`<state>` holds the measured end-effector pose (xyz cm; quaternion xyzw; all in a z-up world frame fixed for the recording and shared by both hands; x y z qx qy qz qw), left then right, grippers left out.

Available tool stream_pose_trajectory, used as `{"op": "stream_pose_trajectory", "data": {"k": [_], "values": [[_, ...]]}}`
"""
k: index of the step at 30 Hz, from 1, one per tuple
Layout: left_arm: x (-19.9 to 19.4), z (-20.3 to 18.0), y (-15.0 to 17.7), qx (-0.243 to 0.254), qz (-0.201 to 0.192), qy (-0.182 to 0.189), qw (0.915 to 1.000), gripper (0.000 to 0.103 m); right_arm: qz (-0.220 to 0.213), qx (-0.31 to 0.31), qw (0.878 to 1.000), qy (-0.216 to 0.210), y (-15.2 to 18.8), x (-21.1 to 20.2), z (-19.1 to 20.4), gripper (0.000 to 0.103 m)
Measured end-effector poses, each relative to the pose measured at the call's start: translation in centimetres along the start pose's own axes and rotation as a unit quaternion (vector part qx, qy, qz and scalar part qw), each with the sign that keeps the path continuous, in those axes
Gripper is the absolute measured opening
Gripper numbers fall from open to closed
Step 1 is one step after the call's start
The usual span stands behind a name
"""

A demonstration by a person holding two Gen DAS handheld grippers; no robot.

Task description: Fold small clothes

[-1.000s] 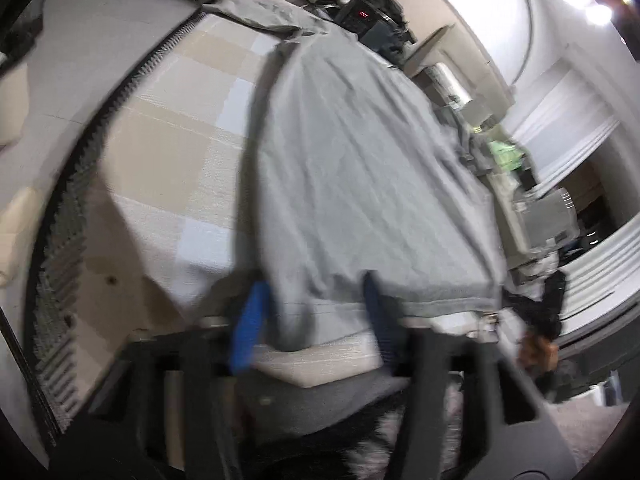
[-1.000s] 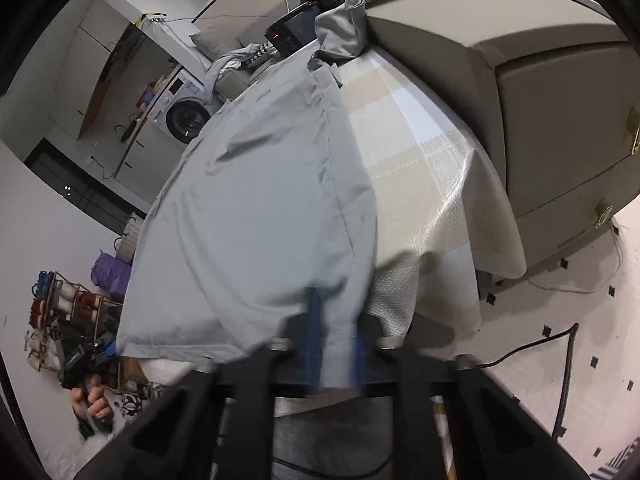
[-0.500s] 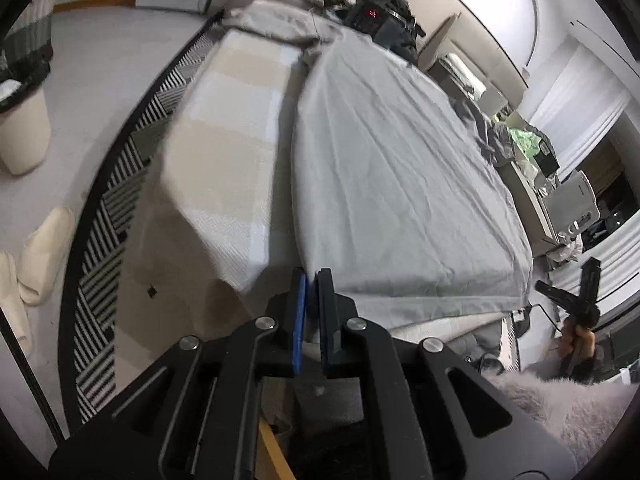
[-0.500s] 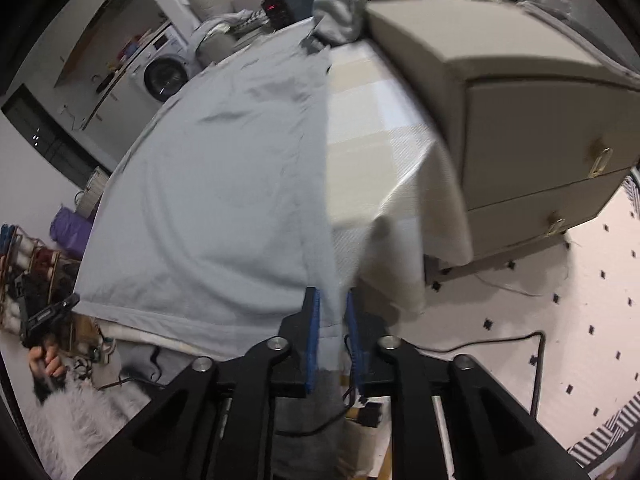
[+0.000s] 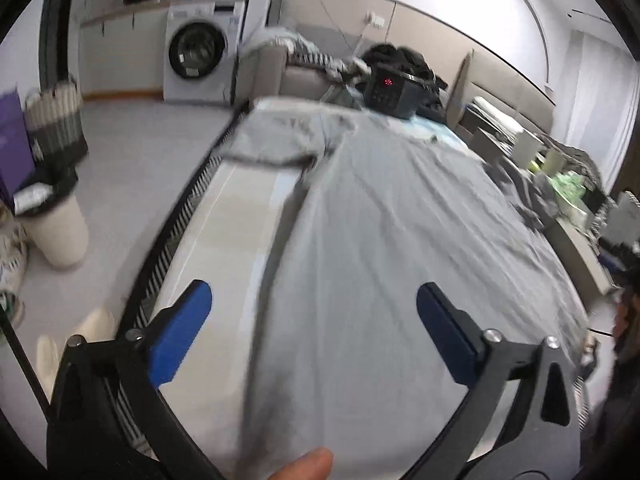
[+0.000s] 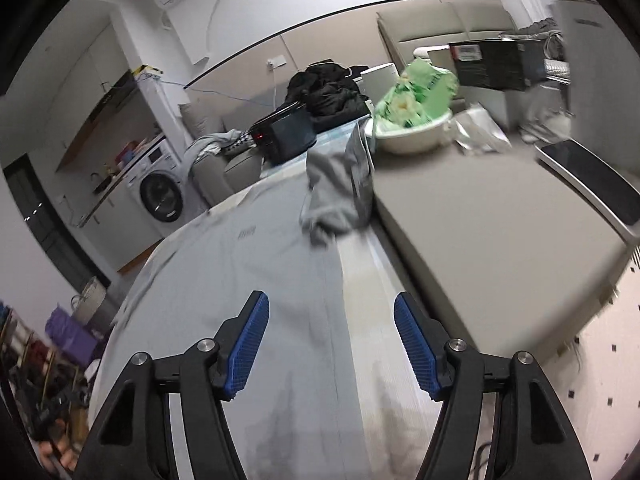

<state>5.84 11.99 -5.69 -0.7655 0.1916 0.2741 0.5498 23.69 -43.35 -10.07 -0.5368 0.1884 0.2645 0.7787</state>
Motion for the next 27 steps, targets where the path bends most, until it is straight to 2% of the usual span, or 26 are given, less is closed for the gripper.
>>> {"op": "stream_pose_trajectory", "data": {"k": [3,8,12,16,18,21,23,25,27], "values": [[2.8,-3.1,-2.7,-0.001,-0.027,-0.002,0.9996,0.102,-0.003,-0.004,1.000,0.031,-3.5,3.1,0.1,0.067],[7.3,-7.5,-6.2,-0.001,-0.021,0.022,0.9995,0.102,0.001,-0.010,0.997,0.073,-7.6,8.1,-1.1,0.067],[10.6,-11.5,-8.8,0.017,-0.020,0.035,0.9990,0.102,0.024,-0.001,0.994,0.108,-9.0,11.9,-2.7,0.067],[13.3,-14.4,-10.5,0.021,-0.016,0.045,0.9986,0.102,0.046,-0.001,0.993,0.112,-9.6,14.5,-3.4,0.061],[14.5,-15.6,-11.0,0.028,-0.014,0.054,0.9980,0.102,0.055,-0.020,0.992,0.113,-9.6,15.6,-3.2,0.054],[16.2,-16.6,-11.2,0.042,-0.012,0.053,0.9976,0.102,0.057,-0.062,0.986,0.146,-9.9,17.2,-2.8,0.037],[17.3,-16.5,-10.7,0.049,-0.007,0.054,0.9973,0.102,0.059,-0.081,0.982,0.162,-10.2,18.1,-2.8,0.015],[18.3,-16.2,-10.1,0.048,0.000,0.055,0.9973,0.102,0.061,-0.085,0.981,0.163,-10.7,18.8,-2.8,0.003],[19.2,-15.3,-9.5,0.039,0.005,0.059,0.9975,0.102,0.050,-0.084,0.984,0.147,-11.4,18.6,-2.0,0.003]]}}
Point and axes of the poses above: each gripper's, at about its wrist camera, not at the fingertips, and x roughly the way its jaws point, z to its left, y to its underside, the point moved 6 cm from there along x, roughly the way its jaws point, and after that the axes turned 4 degrees about -x, right-handed, at the moved point
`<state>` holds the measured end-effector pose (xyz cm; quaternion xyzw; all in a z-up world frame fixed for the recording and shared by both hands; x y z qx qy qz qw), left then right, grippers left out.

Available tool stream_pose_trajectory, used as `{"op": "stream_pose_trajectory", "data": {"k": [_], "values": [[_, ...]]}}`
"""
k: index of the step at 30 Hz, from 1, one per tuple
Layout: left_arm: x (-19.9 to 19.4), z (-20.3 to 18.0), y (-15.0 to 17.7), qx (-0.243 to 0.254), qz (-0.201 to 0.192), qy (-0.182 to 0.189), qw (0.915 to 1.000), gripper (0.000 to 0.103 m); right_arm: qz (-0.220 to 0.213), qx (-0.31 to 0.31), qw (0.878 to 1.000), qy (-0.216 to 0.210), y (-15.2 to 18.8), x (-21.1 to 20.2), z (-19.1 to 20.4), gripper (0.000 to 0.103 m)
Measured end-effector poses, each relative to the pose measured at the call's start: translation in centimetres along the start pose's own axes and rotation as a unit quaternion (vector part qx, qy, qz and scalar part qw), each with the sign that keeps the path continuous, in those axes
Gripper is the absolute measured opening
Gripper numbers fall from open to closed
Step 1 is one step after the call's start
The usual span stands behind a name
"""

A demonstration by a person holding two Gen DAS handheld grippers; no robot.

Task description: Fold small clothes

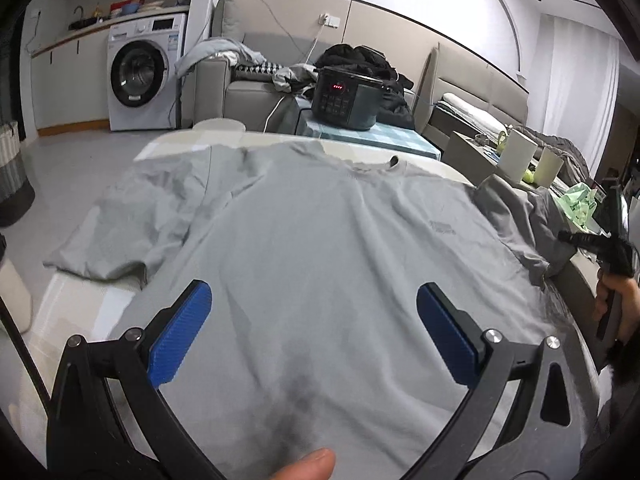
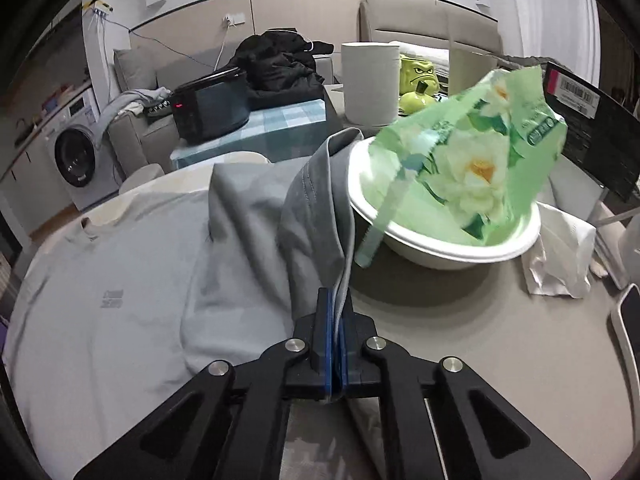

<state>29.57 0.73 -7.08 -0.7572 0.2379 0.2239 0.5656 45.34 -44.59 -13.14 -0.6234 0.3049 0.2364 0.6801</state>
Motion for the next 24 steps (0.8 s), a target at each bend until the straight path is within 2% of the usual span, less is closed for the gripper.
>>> {"op": "stream_pose_trajectory", "data": {"k": [3,5,7,10,12,13,14,15,17,20,22,24], "values": [[1.5,1.8,1.0,-0.036,0.014,0.017,0.9991,0.102,-0.026,-0.021,0.998,-0.050,-2.0,-1.5,3.0,0.003],[2.2,2.8,1.5,-0.054,0.039,0.014,0.9977,0.102,-0.036,-0.056,0.994,-0.082,-3.3,-2.5,6.3,0.003],[2.2,3.1,1.3,-0.064,0.032,0.024,0.9971,0.102,-0.034,-0.098,0.986,-0.129,-4.4,-3.1,11.0,0.003],[1.6,3.7,1.4,-0.060,0.018,0.019,0.9979,0.102,-0.011,-0.162,0.963,-0.215,-3.7,-3.8,18.4,0.004],[1.6,3.8,1.3,-0.056,0.012,0.012,0.9983,0.102,0.039,-0.201,0.941,-0.267,-2.1,-3.2,22.8,0.012],[1.7,3.8,1.3,-0.056,0.013,0.014,0.9983,0.102,0.053,-0.213,0.934,-0.283,-1.4,-3.1,24.1,0.021],[1.4,3.8,1.4,-0.056,0.013,0.017,0.9982,0.102,0.061,-0.223,0.928,-0.293,-0.7,-3.1,25.2,0.028],[1.5,3.7,1.4,-0.054,0.014,0.020,0.9983,0.102,0.059,-0.229,0.924,-0.300,-0.2,-3.3,25.7,0.031],[1.3,3.6,1.4,-0.049,0.013,0.017,0.9985,0.102,0.044,-0.227,0.928,-0.291,-0.2,-3.6,25.3,0.041],[1.1,3.5,1.4,-0.052,0.013,0.019,0.9984,0.102,0.024,-0.211,0.953,-0.216,-0.8,-2.7,22.1,0.048],[1.1,3.5,1.5,-0.058,0.018,0.026,0.9978,0.102,0.044,-0.179,0.967,-0.175,-0.8,-0.9,19.1,0.048],[1.1,3.5,1.5,-0.060,0.017,0.026,0.9977,0.102,0.064,-0.153,0.976,-0.141,-0.4,0.3,16.7,0.048]]}}
Point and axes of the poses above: each gripper's, at about its wrist camera, not at the fingertips, and x roughly the way its jaws point, z to its left, y to its underside, the point moved 6 cm from there along x, roughly the way its jaws point, and after that the axes turned 4 degrees about -x, right-handed, at the moved point
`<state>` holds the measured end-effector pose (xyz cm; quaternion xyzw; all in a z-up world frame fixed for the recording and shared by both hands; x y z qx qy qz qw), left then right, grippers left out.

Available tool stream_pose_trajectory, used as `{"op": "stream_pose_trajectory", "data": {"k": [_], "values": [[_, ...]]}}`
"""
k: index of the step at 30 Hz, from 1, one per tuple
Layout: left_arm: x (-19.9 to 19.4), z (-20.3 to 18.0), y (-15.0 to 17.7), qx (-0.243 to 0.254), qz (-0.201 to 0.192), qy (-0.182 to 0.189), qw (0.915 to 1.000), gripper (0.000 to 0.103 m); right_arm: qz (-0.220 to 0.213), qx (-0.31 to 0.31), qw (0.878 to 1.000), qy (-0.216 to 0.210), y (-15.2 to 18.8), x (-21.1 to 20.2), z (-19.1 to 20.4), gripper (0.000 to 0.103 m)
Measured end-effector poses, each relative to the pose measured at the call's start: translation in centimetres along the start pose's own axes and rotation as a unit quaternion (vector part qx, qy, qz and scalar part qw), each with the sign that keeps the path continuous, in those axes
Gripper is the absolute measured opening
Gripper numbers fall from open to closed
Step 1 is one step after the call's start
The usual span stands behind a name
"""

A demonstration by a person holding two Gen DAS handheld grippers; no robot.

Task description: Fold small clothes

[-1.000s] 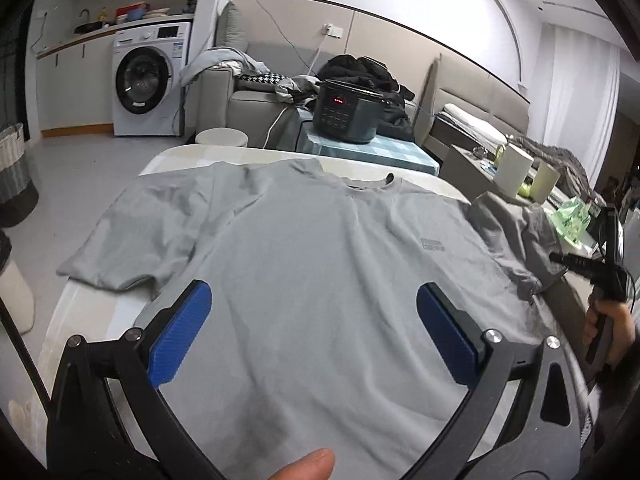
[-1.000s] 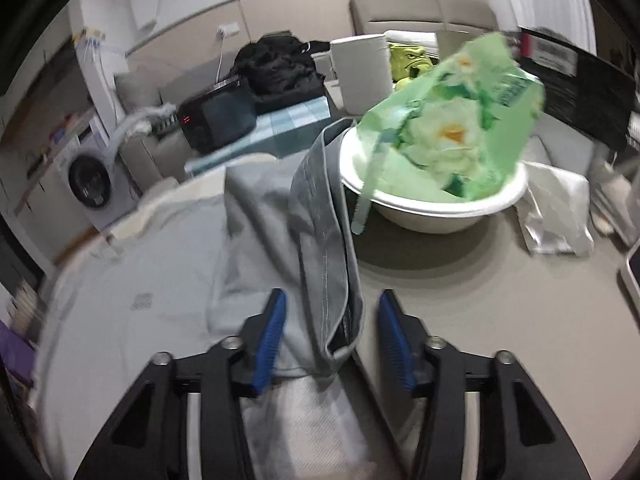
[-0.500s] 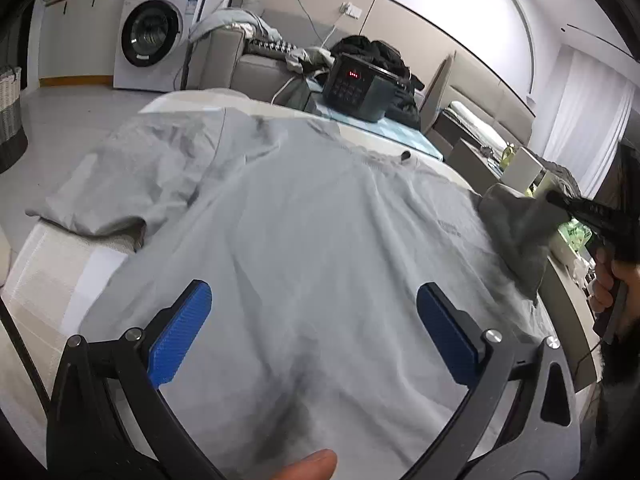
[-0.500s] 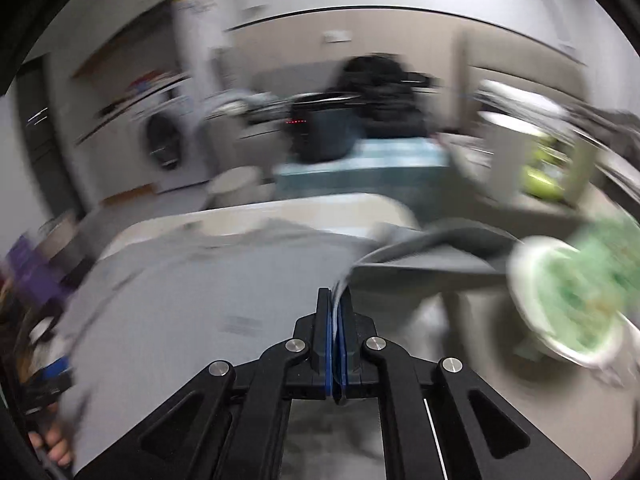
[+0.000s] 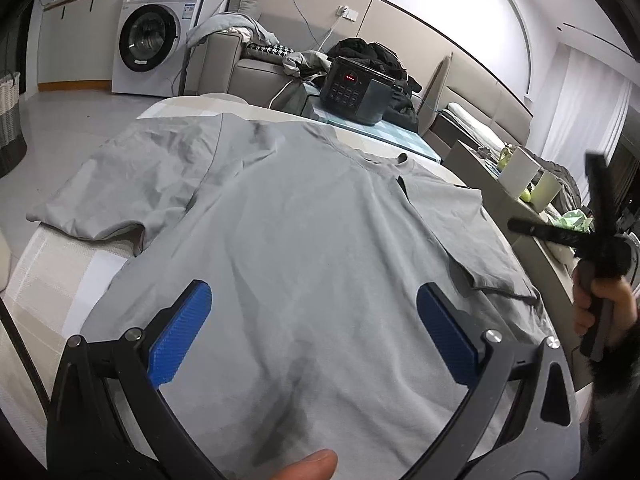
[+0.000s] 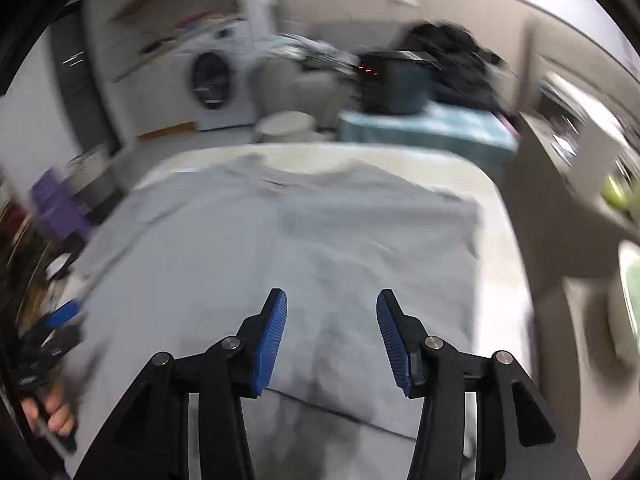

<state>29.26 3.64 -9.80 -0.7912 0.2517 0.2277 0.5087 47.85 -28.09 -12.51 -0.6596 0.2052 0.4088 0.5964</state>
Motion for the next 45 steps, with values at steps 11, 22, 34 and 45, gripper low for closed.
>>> {"op": "stream_pose_trajectory", "data": {"k": [11,22,34,45], "values": [[0.4,2.6,-0.1,-0.043,0.010,-0.025,0.9987,0.102,0.047,-0.041,0.998,-0.031,7.3,1.7,2.3,0.048],[-2.8,17.6,-2.7,-0.298,-0.006,-0.051,0.9532,0.087,-0.082,0.079,0.979,-0.168,6.8,-0.1,1.0,0.052],[1.9,23.6,-5.3,-0.408,0.014,-0.045,0.9119,0.016,-0.088,0.136,0.967,-0.196,7.6,-0.7,0.1,0.054],[0.7,24.2,-6.7,-0.359,-0.004,-0.129,0.9242,0.003,-0.076,0.143,0.967,-0.198,7.9,-0.2,0.0,0.055]]}}
Point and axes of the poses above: each gripper's, at about its wrist camera, not at the fingertips, and x roughly the way its jaws point, z to its left, y to its underside, the point moved 6 cm from there along x, roughly the way its jaws point, and after that the axes turned 4 degrees about -x, right-handed, at the moved point
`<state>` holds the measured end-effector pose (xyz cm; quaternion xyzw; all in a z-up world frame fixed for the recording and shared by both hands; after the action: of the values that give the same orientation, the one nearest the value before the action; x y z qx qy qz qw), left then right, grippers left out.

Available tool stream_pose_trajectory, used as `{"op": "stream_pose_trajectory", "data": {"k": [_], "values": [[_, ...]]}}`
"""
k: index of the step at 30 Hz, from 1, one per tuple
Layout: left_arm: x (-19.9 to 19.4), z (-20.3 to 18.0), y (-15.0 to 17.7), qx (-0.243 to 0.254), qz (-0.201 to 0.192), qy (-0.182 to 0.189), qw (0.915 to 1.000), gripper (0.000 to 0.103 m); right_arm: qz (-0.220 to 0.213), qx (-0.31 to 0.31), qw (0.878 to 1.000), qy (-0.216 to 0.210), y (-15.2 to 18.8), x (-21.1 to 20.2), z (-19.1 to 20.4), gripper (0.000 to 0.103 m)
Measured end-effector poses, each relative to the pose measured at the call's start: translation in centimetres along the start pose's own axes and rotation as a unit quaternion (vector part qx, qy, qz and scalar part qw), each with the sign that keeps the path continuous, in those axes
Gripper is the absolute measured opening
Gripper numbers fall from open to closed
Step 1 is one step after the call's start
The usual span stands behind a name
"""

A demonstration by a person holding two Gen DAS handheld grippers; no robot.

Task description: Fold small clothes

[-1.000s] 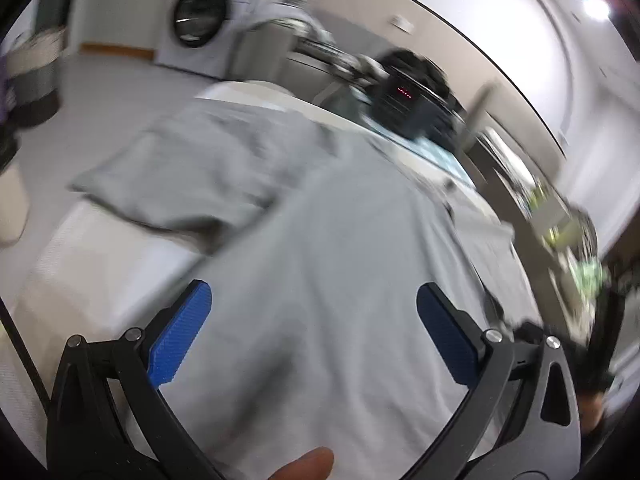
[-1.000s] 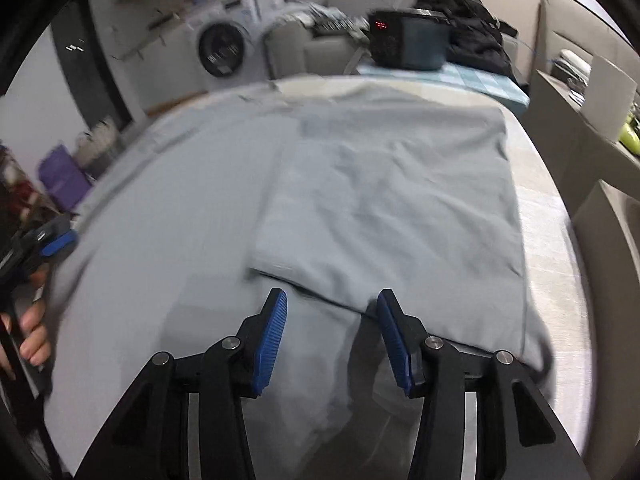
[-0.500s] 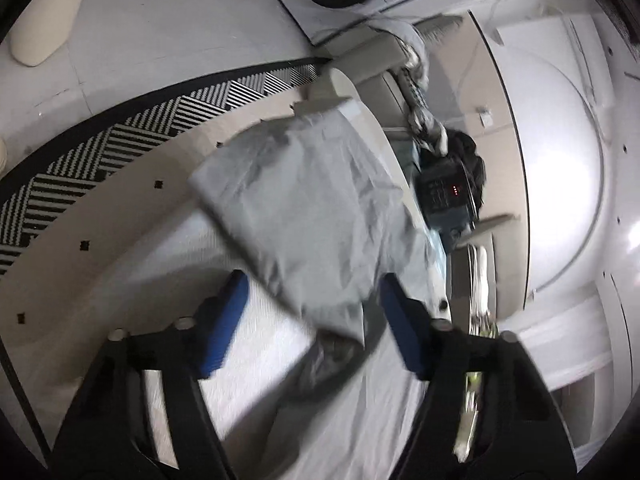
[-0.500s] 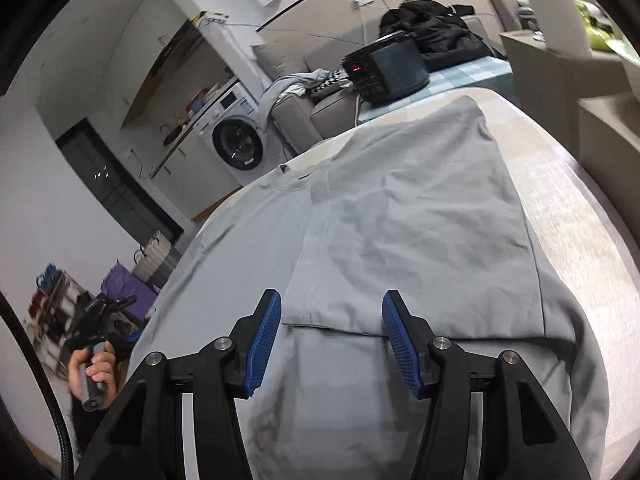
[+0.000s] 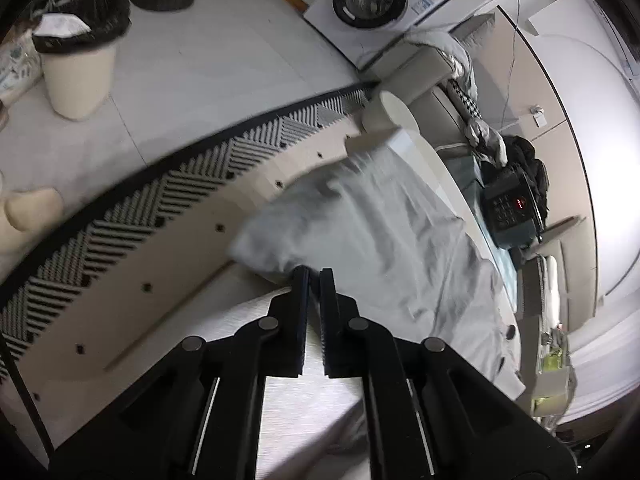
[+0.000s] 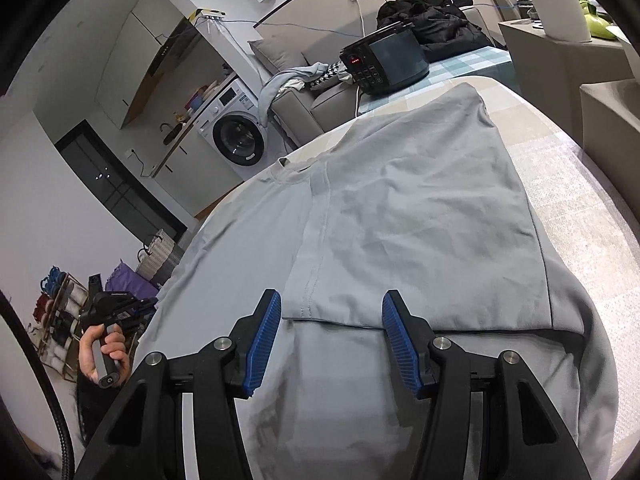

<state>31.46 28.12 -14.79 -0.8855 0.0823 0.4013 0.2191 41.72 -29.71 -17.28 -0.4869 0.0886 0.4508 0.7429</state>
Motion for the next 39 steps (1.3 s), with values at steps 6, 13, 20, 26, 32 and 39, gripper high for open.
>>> {"op": "stream_pose_trajectory", "data": {"k": [6,13,20,26,32,39], "values": [[-1.5,3.3,-1.9,-0.034,0.000,-0.001,0.9994,0.066,0.006,-0.016,1.000,0.007,0.2,0.3,0.5,0.055],[3.6,4.4,-2.3,-0.072,0.075,0.025,0.9943,0.066,0.006,-0.011,1.000,0.003,0.3,0.4,0.3,0.055],[2.0,2.4,-2.7,-0.022,-0.009,0.021,0.9995,0.003,0.008,0.000,1.000,0.001,0.3,0.4,0.0,0.055],[-1.7,-2.9,-3.2,0.061,-0.074,0.030,0.9950,0.002,0.008,-0.006,1.000,0.001,0.2,0.4,0.2,0.055],[-5.8,-14.5,0.8,0.196,-0.100,0.087,0.9716,0.002,0.011,-0.001,1.000,-0.001,0.3,0.5,0.1,0.055],[-5.3,-27.4,18.0,0.413,0.043,0.168,0.8941,0.016,0.013,0.005,1.000,-0.003,0.1,0.5,0.0,0.055]]}}
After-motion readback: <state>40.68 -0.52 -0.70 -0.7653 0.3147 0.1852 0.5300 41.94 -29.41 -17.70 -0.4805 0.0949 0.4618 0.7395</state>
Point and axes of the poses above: each gripper's, at about its wrist camera, not at the fingertips, and x roughly the way its jaws point, z to its left, y to its underside, the point moved 6 cm from there along x, roughly the way its jaws point, and after that the axes turned 4 degrees about -x, right-handed, at the moved point
